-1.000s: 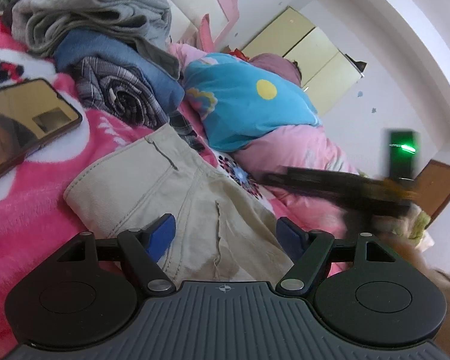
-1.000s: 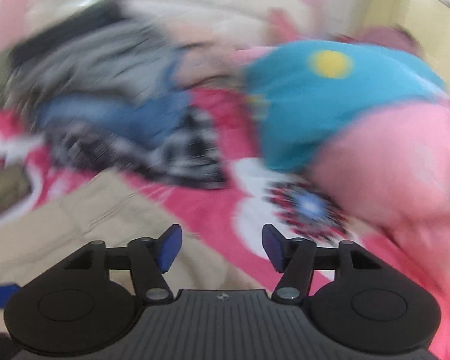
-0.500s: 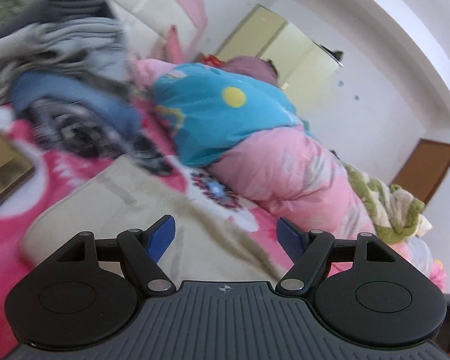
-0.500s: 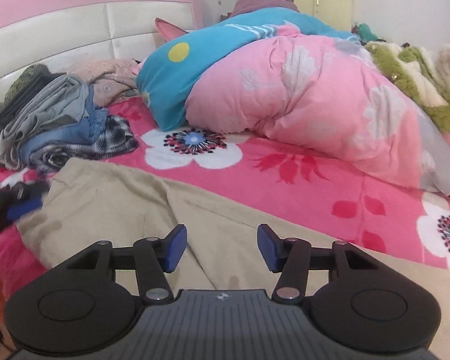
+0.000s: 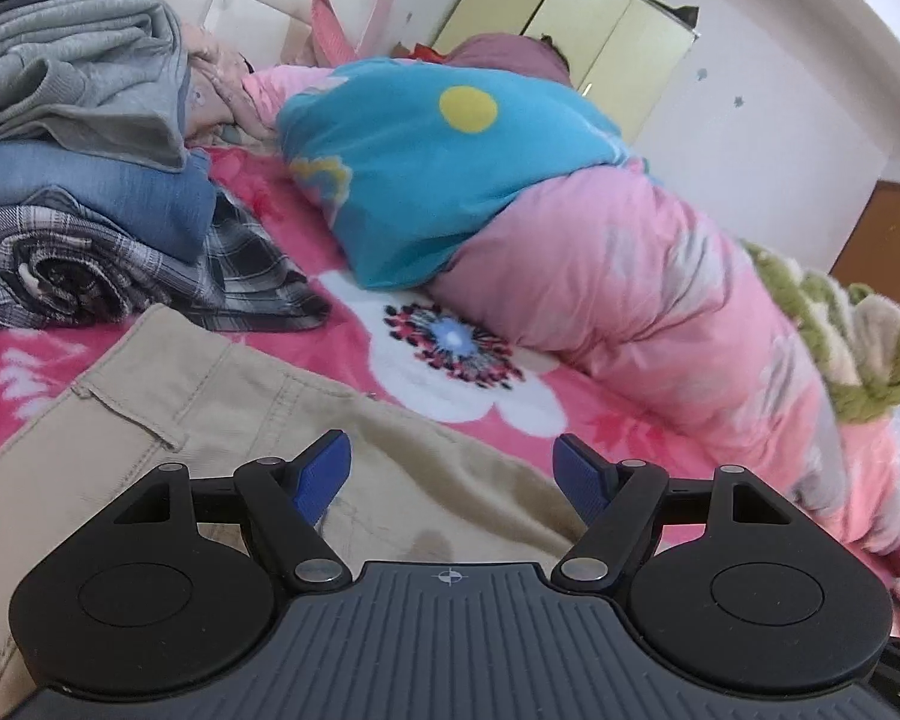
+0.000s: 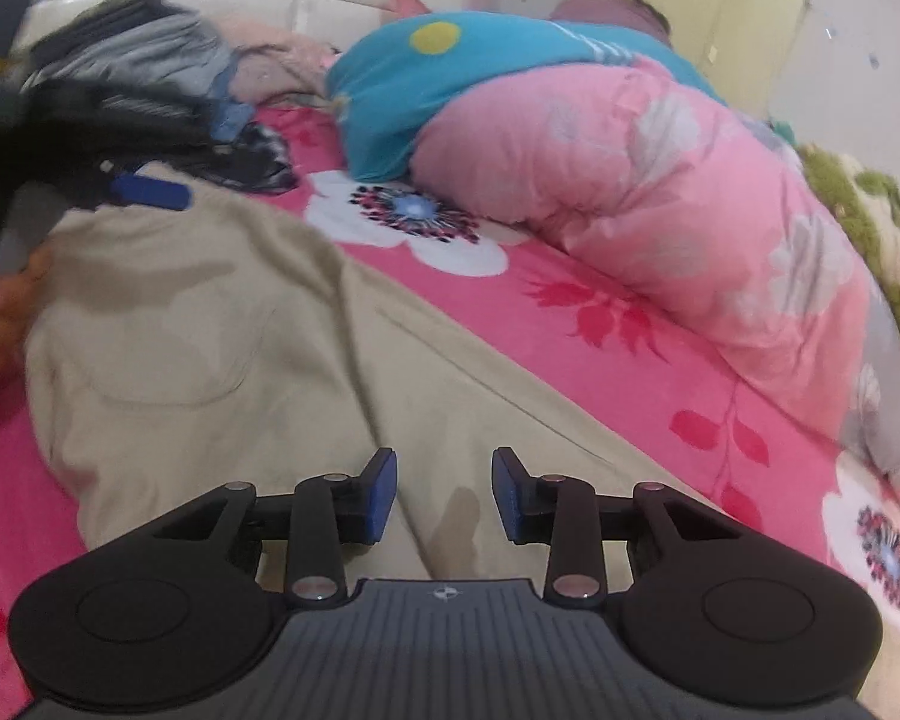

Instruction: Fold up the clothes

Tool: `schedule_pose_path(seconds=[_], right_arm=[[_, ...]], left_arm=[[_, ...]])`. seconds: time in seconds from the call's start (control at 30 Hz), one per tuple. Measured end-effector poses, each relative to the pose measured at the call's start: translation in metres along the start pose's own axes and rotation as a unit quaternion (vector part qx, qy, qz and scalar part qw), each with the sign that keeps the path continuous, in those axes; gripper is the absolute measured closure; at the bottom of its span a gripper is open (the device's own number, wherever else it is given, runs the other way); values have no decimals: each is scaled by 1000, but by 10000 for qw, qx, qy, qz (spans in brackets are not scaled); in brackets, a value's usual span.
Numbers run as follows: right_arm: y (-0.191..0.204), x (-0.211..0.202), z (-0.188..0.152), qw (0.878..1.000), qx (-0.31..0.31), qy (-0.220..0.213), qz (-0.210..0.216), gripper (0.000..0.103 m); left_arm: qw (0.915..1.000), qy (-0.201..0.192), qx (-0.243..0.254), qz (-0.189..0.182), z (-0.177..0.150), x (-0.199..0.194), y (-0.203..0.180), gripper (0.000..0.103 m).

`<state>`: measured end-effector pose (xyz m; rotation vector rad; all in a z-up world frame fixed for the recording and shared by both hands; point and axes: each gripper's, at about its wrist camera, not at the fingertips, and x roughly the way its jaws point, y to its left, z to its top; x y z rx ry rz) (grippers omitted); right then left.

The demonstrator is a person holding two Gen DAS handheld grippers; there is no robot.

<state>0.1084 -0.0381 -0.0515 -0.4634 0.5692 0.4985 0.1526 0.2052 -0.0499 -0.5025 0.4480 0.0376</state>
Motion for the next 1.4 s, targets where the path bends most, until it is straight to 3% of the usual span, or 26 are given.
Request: schedule_pose_path(seconds=[0.33,0.47,0.63,0.73,0.77,0.8,0.93,1.13,1.3,1.4], right_arm=[[25,5,-19,9981,-525,-142,-299,66],[12,12,-18,9979,-354,68,-538,66],[2,24,-21,9984,-93,423,-366,67],[9,23,-22,9979,-298,401,-416,81],[10,22,-22,9976,-333,364,-482,99],[8,20,-20,9973,-295,300,-596,103],[-2,13,-10,9946,-174,49,-1026,103],[-25,27,13,9843,-555,-214,-1661,103],[-33,61,19,9805,-784,-76,-1800,103],[-39,84,17,9839,-659,187,-1653,103]], left_arm=[[9997,128,-60,189,-6,12,4,28],[9996,147,-79,229,-6,15,6,28],[9995,142,-125,253,-6,16,8,28],[9995,138,-145,259,-7,17,9,28],[9995,135,-164,254,-7,16,10,28],[9994,132,-181,249,-7,16,11,28],[9994,130,-218,225,-7,15,12,28],[9993,149,-232,249,-6,14,12,28],[9993,179,-217,266,-5,14,13,28],[9992,186,-222,260,-6,14,14,28]])
